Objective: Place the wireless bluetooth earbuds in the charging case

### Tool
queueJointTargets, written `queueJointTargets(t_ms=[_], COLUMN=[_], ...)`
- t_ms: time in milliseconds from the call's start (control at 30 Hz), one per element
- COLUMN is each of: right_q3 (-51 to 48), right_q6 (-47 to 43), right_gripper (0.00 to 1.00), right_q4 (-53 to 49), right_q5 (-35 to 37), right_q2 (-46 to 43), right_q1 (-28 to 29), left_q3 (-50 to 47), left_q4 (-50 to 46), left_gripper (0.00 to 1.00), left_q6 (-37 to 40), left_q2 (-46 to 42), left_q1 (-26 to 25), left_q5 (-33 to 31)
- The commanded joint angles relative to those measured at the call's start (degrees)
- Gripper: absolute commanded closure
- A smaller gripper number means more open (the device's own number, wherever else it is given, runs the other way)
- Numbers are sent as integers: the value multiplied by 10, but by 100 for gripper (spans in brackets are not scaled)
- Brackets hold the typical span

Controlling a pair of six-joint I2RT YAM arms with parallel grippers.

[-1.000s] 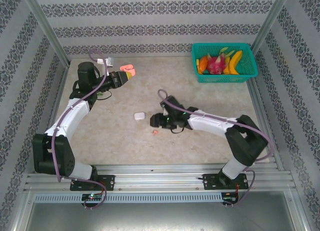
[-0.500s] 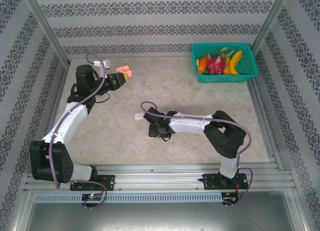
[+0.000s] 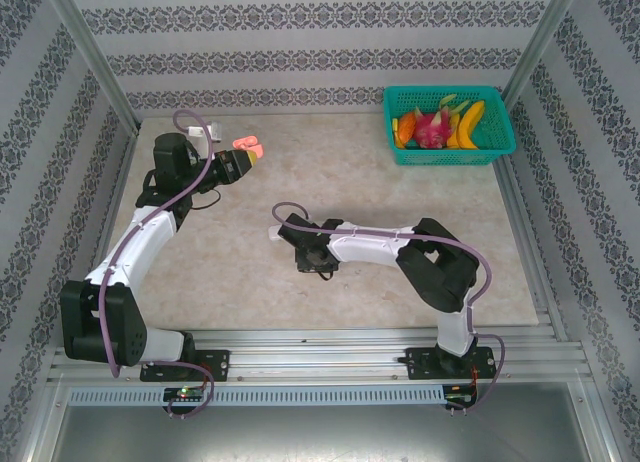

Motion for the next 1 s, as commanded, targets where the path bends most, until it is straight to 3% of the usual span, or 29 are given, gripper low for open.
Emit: queueJointTargets(t_ms=[0,333,533,700,800,967], right_q3=[-2,-91,-182,-229,-244,-251], right_q6=[11,-40,-67,-26,22,50], right_gripper=[70,75,74,74,74,74], right_q4=[-9,123,312,480,574,649], right_q5=[0,-57,-230,-392,-445,-468], right_q2=[11,-86,-131,-114,-87,-69], right_q1=[10,-36,-117,-179,-199,-215], left_q3=[-3,-11,-16,-27,-32,-51], left_q4=[22,23,26,33,37,44], left_gripper=[92,91,91,91,91,90], left_q6=[-1,-2,-8,-17,-24,-26], left_q2=[-16,-16,-18,-24,-26,-36], left_q1=[7,7,7,6,4,-2], left_q5=[-2,4,27,33,40,55])
